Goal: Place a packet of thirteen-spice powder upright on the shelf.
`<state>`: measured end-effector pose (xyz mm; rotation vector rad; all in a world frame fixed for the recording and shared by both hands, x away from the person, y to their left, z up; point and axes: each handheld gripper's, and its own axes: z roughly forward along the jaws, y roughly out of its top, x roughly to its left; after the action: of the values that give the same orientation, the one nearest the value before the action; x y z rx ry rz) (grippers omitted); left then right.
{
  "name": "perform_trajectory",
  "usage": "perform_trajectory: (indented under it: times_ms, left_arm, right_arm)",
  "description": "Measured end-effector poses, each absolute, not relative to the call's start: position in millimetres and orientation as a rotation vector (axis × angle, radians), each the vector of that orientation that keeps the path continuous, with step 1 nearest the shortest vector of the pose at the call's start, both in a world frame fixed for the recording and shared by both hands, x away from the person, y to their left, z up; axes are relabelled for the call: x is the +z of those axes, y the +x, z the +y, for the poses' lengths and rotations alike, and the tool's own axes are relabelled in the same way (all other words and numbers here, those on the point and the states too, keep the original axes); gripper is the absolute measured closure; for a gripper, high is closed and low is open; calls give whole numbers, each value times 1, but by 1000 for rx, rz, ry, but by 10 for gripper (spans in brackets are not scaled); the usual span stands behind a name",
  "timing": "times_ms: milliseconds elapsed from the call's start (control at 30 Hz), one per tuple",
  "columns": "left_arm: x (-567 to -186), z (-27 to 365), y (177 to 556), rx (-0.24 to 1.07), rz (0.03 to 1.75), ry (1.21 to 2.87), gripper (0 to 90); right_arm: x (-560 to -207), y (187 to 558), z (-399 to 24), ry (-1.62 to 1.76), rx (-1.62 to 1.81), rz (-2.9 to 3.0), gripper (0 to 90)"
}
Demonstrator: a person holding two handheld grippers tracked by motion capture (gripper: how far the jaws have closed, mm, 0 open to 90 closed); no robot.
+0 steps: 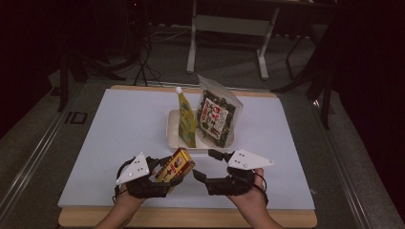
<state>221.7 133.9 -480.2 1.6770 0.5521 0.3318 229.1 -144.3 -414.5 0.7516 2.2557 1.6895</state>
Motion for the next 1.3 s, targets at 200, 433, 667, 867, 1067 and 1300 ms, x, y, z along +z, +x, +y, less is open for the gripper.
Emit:
perform_trajectory:
  times_ms: [200,433,667,867,1067,1300]
  left_arm:
    - [-478,135,216,406,493,1610,325]
    - [-476,137,210,510,495,1530,324]
    - [-476,140,206,566,497,1478,321]
    - [-478,143,207,598,535,1465,319]
    - [-481,142,210,597,592,1484,293]
    - [-477,143,213,614,656,1506,152]
  right_arm:
    - [-416,230,-131,864,1761,2292,349]
    - [-411,229,-114,920,1883,2269,419]
    - [-408,229,-99,943,1921,2249,581]
    - [-408,232,-92,1022,1946,2221,624]
    - [-410,230,-83,1019,1863,2205,672]
    - [-408,233,-75,989,1802,2197,677]
